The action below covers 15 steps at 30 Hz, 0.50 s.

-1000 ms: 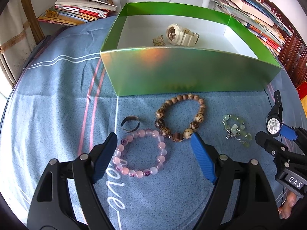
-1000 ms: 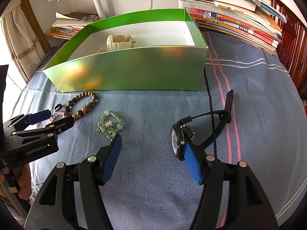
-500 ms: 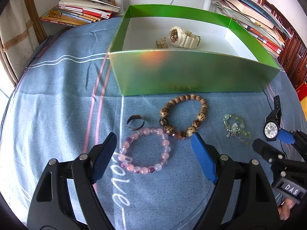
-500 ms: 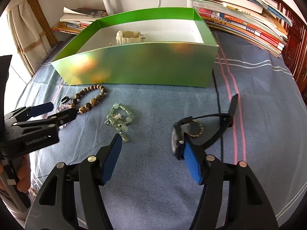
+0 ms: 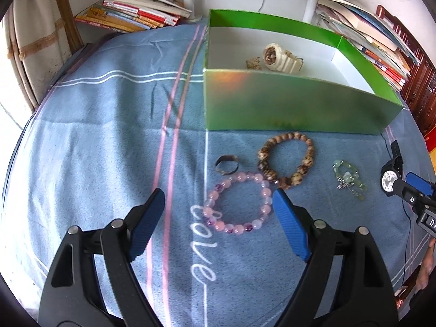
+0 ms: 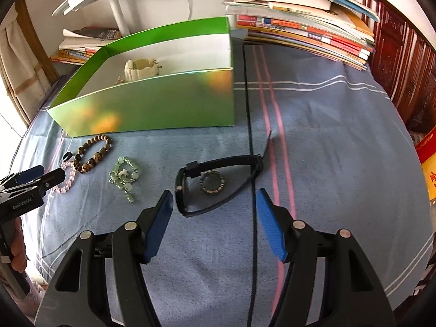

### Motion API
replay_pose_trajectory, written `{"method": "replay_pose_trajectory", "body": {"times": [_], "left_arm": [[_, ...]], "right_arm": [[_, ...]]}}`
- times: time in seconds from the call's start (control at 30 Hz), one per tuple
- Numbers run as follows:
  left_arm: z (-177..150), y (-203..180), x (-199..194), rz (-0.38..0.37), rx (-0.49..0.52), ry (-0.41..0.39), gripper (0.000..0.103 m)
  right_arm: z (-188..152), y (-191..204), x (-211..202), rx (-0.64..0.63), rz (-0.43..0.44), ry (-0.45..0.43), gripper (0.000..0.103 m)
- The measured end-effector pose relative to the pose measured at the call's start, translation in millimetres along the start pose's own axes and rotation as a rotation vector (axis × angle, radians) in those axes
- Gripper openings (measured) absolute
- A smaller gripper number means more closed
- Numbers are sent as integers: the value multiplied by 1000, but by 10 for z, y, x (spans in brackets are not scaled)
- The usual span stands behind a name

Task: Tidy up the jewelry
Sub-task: 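Close the right gripper on the black watch strap, then grasp the pink bead bracelet with the left gripper while the right gripper holds the black watch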

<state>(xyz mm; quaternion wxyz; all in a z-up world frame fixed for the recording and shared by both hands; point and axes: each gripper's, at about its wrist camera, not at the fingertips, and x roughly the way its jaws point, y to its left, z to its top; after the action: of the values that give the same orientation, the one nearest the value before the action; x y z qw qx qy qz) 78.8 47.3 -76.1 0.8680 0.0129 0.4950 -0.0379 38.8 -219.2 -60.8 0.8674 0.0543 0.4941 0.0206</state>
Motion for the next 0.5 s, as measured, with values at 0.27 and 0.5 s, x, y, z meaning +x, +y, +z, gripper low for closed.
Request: {"method": "replay_pose_trajectory", "body": {"times": [0.27, 0.5], "left_arm": [[-45, 31, 49, -8, 5, 15, 82], [-56, 58, 68, -19, 2, 19, 82]], "right_arm": [[88, 147, 184, -21, 8, 11, 69], [86, 180, 171, -26, 23, -8, 33]]}}
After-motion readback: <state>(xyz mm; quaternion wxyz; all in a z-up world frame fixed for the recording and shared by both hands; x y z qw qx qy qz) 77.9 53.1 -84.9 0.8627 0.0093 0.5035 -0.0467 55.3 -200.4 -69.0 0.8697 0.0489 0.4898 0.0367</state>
